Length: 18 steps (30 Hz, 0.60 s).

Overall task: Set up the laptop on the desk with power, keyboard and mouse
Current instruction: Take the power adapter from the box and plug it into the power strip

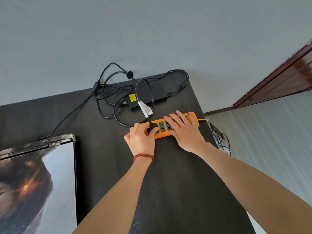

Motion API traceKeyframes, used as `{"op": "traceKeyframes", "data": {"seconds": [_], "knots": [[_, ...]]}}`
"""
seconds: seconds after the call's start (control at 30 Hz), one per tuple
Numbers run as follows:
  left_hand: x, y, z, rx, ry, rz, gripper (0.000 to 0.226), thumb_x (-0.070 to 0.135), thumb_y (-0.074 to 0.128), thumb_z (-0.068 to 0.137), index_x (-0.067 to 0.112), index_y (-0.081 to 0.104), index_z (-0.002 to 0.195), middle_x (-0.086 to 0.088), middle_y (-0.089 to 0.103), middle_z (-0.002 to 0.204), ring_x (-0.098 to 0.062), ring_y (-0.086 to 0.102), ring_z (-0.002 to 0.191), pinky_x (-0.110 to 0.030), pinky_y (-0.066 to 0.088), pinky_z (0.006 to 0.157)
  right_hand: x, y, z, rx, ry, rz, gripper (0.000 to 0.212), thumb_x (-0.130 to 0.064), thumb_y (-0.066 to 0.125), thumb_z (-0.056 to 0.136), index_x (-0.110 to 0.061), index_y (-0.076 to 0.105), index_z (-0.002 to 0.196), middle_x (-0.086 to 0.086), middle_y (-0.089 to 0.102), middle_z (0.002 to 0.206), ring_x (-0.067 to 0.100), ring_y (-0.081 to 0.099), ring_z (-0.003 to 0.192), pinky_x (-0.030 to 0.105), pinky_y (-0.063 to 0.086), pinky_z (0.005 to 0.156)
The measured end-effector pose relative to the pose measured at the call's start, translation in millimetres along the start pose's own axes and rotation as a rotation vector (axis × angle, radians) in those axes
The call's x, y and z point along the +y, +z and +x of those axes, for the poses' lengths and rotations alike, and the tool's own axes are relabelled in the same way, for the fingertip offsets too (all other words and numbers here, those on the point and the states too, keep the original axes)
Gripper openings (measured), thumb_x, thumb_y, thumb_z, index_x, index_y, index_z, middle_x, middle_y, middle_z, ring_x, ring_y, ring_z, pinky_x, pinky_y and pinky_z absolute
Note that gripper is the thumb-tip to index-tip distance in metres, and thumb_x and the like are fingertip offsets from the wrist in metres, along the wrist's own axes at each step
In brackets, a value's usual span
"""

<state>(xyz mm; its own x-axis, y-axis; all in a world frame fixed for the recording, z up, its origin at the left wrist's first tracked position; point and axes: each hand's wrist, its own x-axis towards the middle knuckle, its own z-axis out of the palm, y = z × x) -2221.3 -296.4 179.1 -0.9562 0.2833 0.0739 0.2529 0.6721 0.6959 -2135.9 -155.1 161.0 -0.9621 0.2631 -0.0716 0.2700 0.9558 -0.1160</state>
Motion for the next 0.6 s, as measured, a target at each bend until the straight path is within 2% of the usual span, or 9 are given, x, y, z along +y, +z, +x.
{"op": "traceKeyframes", "data": {"seconds": [0.1, 0.17, 0.27, 0.33, 0.4, 0.5, 0.6], "knots": [[4, 4, -3, -0.004, -0.003, -0.008, 0.018, 0.024, 0.072, 0.077, 0.011, 0.064, 0.087, -0.003, 0.059, 0.087, -0.022, 0.055, 0.084, -0.031, 0.028, 0.081, 4, -2, 3, 0.007, -0.013, -0.014, 0.052, -0.037, 0.036, 0.095, -0.025, 0.022, 0.144, 0.001, 0.032, 0.15, 0.024, 0.018, 0.142, 0.05, 0.008, 0.114], [7, 1, -3, -0.059, -0.021, 0.004, 0.021, 0.025, 0.068, 0.08, 0.012, 0.062, 0.096, -0.003, 0.058, 0.096, -0.022, 0.054, 0.094, -0.032, 0.029, 0.085, 0, -5, 2, -0.01, 0.01, -0.016, 0.053, -0.038, 0.034, 0.096, -0.025, 0.018, 0.145, 0.001, 0.024, 0.154, 0.022, 0.011, 0.144, 0.048, 0.003, 0.115], [7, -20, -8, -0.213, 0.01, 0.043, 0.039, 0.034, 0.062, 0.082, 0.023, 0.054, 0.119, 0.002, 0.054, 0.118, -0.019, 0.046, 0.112, -0.036, 0.028, 0.097, -23, -9, -14, -0.007, 0.211, 0.076, 0.052, -0.034, 0.03, 0.098, -0.021, 0.015, 0.146, 0.003, 0.012, 0.157, 0.021, 0.003, 0.145, 0.047, -0.001, 0.115], [-4, -47, -19, -0.234, 0.048, 0.074, 0.051, 0.035, 0.06, 0.083, 0.028, 0.043, 0.13, 0.005, 0.047, 0.129, -0.017, 0.041, 0.12, -0.038, 0.024, 0.104, -51, -17, -34, 0.028, 0.349, 0.183, 0.048, -0.029, 0.032, 0.098, -0.019, 0.023, 0.144, 0.005, 0.018, 0.156, 0.021, 0.009, 0.144, 0.046, 0.006, 0.116], [-23, -82, -31, -0.221, 0.039, 0.105, 0.051, 0.035, 0.057, 0.085, 0.028, 0.04, 0.133, 0.005, 0.044, 0.134, -0.016, 0.039, 0.123, -0.039, 0.021, 0.108, -83, -23, -55, 0.012, 0.363, 0.313, 0.042, -0.023, 0.037, 0.097, -0.018, 0.036, 0.138, 0.005, 0.035, 0.149, 0.019, 0.026, 0.139, 0.042, 0.019, 0.115], [-64, -145, -54, -0.195, -0.02, 0.137, 0.043, 0.037, 0.054, 0.087, 0.027, 0.047, 0.129, 0.004, 0.049, 0.132, -0.017, 0.041, 0.123, -0.036, 0.022, 0.107, -145, -35, -81, -0.092, 0.249, 0.535, 0.035, -0.018, 0.04, 0.095, -0.017, 0.049, 0.13, 0.001, 0.057, 0.131, 0.015, 0.05, 0.121, 0.031, 0.038, 0.104], [-107, -205, -82, -0.163, -0.121, 0.062, 0.035, 0.03, 0.055, 0.088, 0.02, 0.055, 0.122, -0.002, 0.055, 0.127, -0.021, 0.049, 0.118, -0.034, 0.036, 0.102, -208, -42, -100, -0.207, 0.131, 0.64, 0.034, -0.018, 0.038, 0.096, -0.017, 0.05, 0.128, -0.001, 0.058, 0.128, 0.013, 0.052, 0.117, 0.026, 0.04, 0.1]]}}
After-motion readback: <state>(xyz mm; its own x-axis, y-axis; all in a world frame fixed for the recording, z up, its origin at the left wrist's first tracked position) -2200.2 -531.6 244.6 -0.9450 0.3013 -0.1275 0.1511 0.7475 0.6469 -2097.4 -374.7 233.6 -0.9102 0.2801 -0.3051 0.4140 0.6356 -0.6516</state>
